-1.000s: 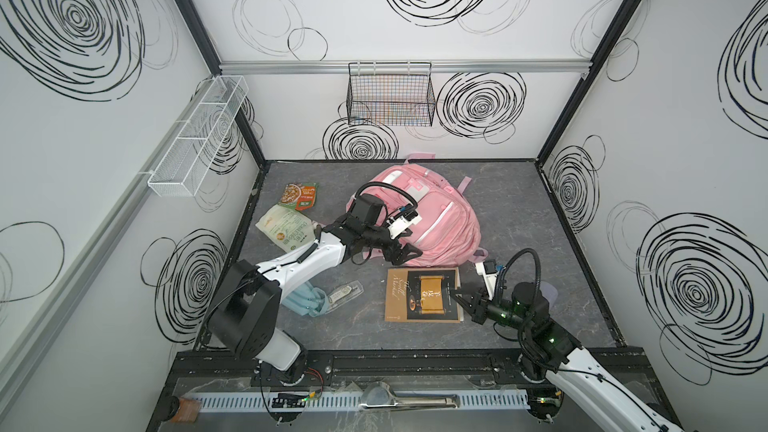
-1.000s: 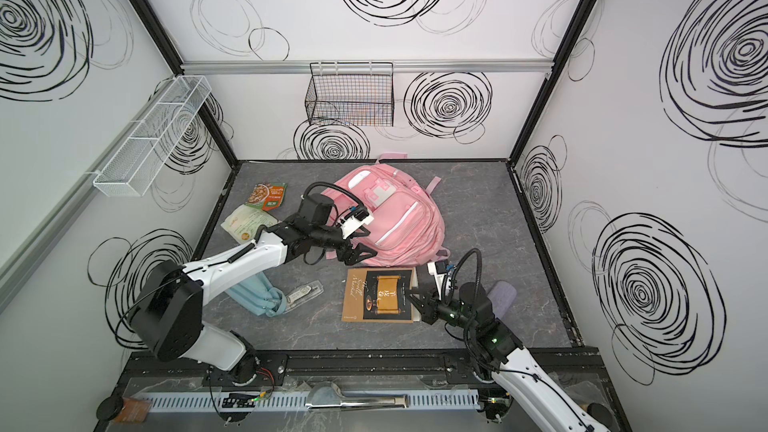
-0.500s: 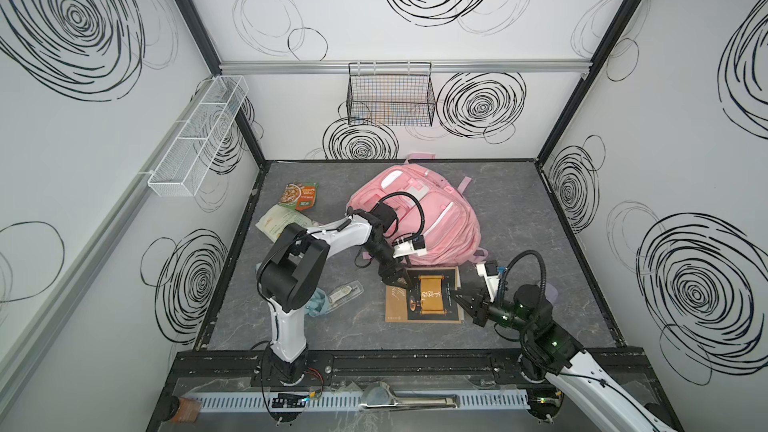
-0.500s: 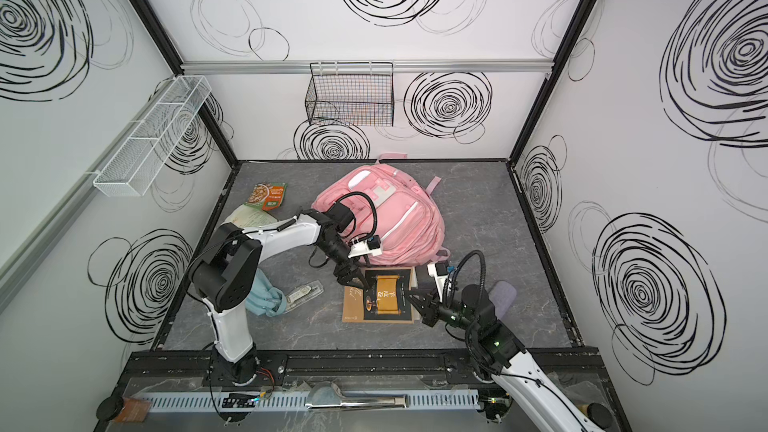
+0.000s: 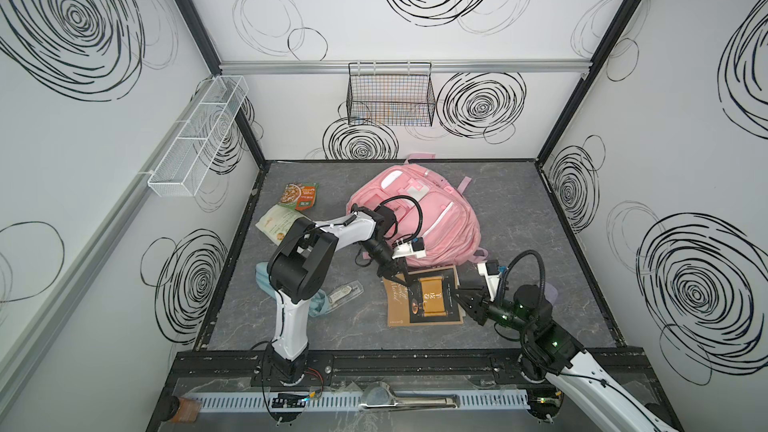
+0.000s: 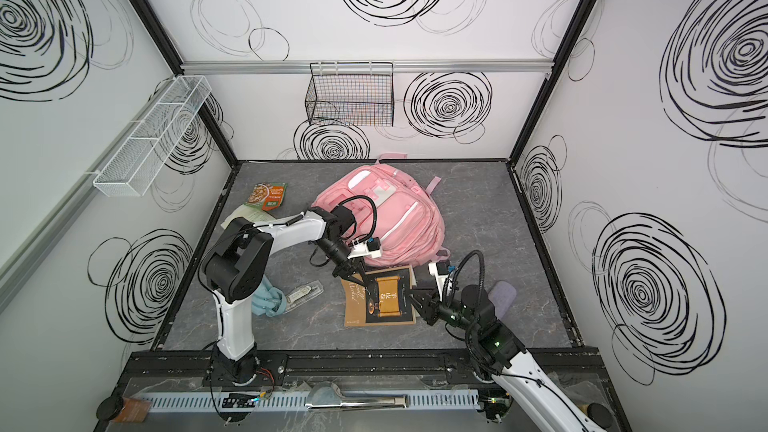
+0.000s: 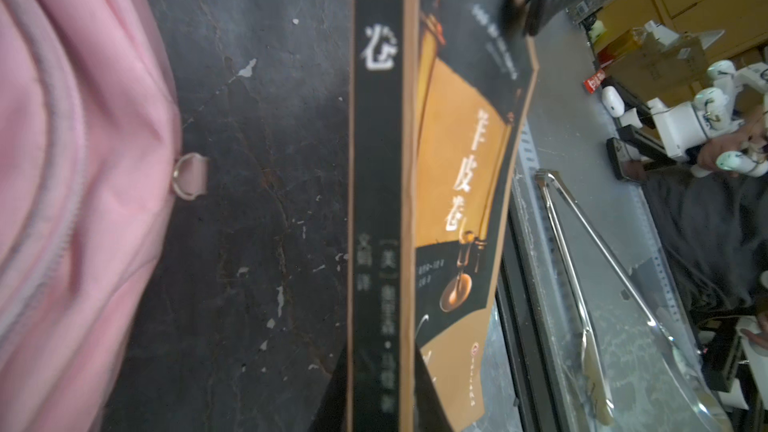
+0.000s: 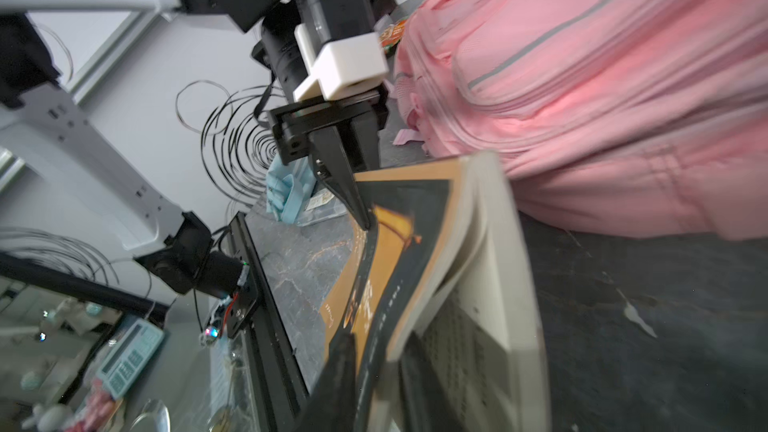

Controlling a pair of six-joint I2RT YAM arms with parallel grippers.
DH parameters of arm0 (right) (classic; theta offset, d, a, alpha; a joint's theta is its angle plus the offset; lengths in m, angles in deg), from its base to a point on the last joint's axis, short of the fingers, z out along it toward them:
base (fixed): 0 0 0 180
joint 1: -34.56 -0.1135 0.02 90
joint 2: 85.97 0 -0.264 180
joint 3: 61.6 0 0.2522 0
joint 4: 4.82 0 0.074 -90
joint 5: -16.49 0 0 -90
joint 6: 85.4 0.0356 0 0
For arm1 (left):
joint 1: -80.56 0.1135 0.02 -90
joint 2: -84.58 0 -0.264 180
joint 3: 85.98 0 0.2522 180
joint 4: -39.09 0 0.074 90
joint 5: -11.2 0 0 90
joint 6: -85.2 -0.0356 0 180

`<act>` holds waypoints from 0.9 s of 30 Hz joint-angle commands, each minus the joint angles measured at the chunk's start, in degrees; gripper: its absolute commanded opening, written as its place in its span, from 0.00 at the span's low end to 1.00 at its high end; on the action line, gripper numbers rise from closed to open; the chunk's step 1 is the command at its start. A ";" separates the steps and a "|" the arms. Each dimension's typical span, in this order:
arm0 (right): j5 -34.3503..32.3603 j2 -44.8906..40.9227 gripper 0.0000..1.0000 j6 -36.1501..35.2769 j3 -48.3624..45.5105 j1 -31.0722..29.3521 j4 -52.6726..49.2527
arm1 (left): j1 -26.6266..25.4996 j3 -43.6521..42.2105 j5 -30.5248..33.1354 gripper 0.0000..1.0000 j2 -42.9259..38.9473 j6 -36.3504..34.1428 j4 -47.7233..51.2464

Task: Pack the student bag
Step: 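Lift the brown book upright with the right gripper while left gripper grasps it from above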

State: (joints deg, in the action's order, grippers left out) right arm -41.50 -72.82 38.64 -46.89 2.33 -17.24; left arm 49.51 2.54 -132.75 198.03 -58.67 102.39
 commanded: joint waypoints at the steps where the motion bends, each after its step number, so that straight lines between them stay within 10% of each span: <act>1: -5.05 -0.93 0.67 0.38 3.56 -0.12 -1.93 | 0.84 1.55 -0.85 0.05 -5.67 1.70 -0.16; 6: -9.33 -1.27 0.86 1.62 6.84 -0.20 -3.98 | 1.67 -0.76 3.83 0.00 -15.58 8.51 -6.18; 27: 4.62 16.38 0.87 -25.28 23.67 -2.17 4.54 | -0.67 6.41 4.96 0.00 -28.24 1.24 10.49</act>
State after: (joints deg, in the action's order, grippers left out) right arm -39.86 -57.66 19.17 -25.53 0.93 -13.39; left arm 49.67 7.20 -122.72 172.33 -54.26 109.78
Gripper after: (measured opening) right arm 0.876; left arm 0.163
